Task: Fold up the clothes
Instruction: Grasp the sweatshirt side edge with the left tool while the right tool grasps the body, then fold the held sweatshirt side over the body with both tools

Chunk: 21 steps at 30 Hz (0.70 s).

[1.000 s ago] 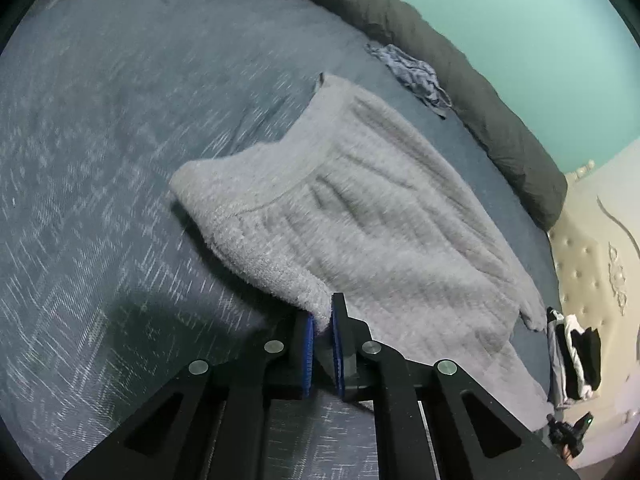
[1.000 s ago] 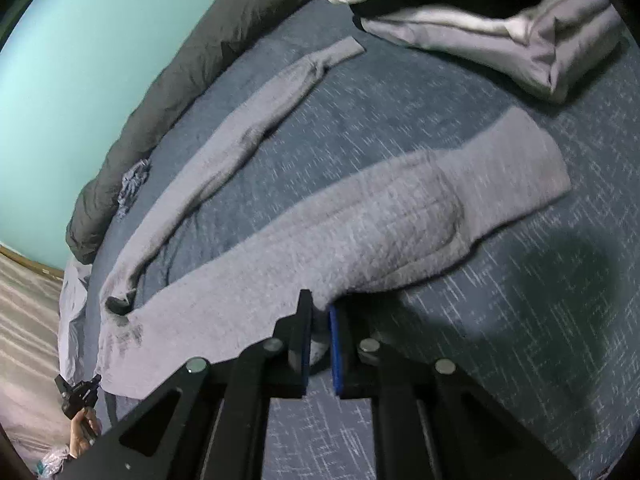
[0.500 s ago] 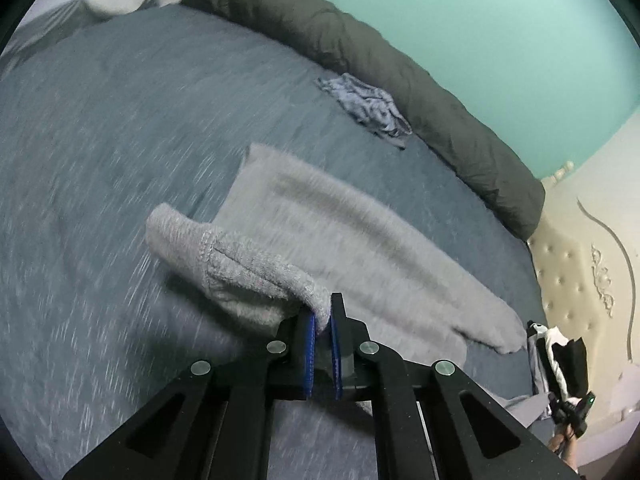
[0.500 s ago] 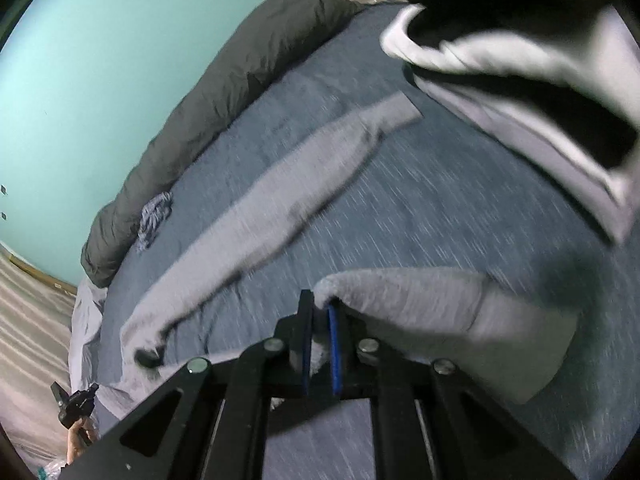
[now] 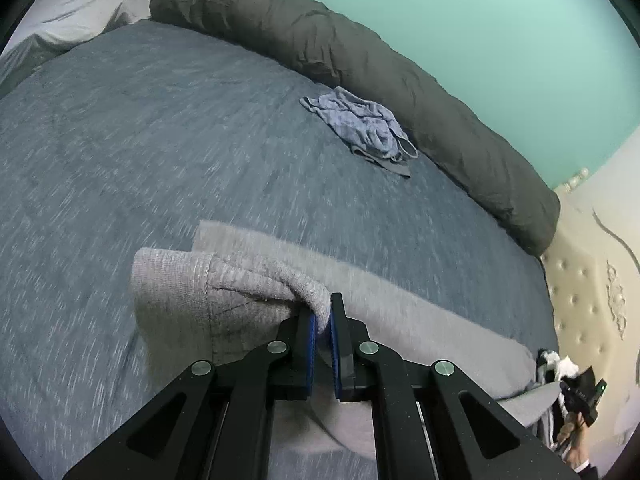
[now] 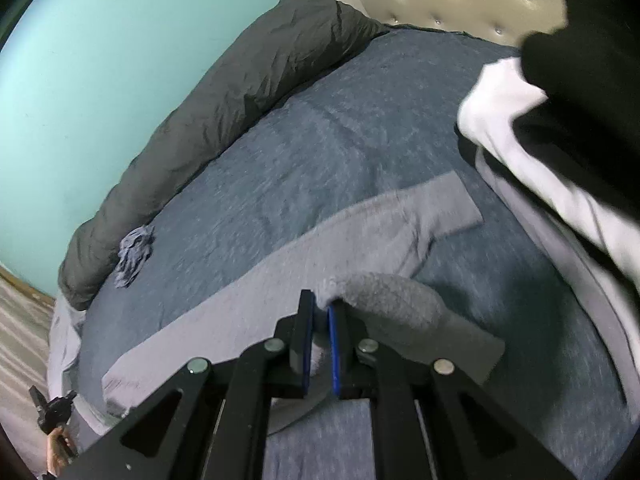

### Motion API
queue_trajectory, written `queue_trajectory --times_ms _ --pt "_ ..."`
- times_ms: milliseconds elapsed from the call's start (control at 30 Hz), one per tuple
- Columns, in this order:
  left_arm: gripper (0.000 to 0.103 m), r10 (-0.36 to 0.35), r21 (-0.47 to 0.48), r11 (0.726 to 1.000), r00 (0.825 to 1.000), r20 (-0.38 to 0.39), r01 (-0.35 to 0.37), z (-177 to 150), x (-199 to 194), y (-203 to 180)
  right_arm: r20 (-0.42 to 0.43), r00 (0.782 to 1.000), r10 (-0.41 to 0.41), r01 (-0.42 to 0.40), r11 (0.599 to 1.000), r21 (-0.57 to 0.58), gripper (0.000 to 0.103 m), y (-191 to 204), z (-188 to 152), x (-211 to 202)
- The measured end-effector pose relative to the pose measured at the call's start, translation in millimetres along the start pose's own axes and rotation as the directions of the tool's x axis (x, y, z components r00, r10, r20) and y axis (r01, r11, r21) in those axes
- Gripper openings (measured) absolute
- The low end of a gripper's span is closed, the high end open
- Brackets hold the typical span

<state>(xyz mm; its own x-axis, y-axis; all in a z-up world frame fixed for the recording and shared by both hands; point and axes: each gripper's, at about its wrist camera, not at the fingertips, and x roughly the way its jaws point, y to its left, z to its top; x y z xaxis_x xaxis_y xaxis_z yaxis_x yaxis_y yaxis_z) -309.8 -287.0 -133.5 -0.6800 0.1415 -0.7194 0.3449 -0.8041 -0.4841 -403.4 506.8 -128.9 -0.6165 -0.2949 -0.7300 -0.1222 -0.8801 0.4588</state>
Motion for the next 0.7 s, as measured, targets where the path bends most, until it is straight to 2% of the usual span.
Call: queue_trajectory --times_ms 233,400,633,700 --pt "0.006 0.011 0.01 1.0 1.0 -0.012 -0.011 37 42 -7 -0.01 0.999 -0.049 0.049 0.999 -0.007 0.006 11 36 50" --pt "0.006 0.025 -0.013 1.0 0.999 -0.035 -0.025 58 71 1 -0.015 0.996 -0.091 0.09 0.996 -0.023 0.006 15 58 79" --pt "0.01 0.006 -0.082 0.997 0.995 -0.104 -0.014 51 122 22 -0.116 0.98 -0.164 0.165 0.986 -0.003 0.008 2 52 137" --pt "0.011 0.005 -0.062 0.998 0.994 -0.105 -0.011 49 124 24 -0.137 0.976 -0.17 0.169 0.985 -0.014 0.01 -1 49 147"
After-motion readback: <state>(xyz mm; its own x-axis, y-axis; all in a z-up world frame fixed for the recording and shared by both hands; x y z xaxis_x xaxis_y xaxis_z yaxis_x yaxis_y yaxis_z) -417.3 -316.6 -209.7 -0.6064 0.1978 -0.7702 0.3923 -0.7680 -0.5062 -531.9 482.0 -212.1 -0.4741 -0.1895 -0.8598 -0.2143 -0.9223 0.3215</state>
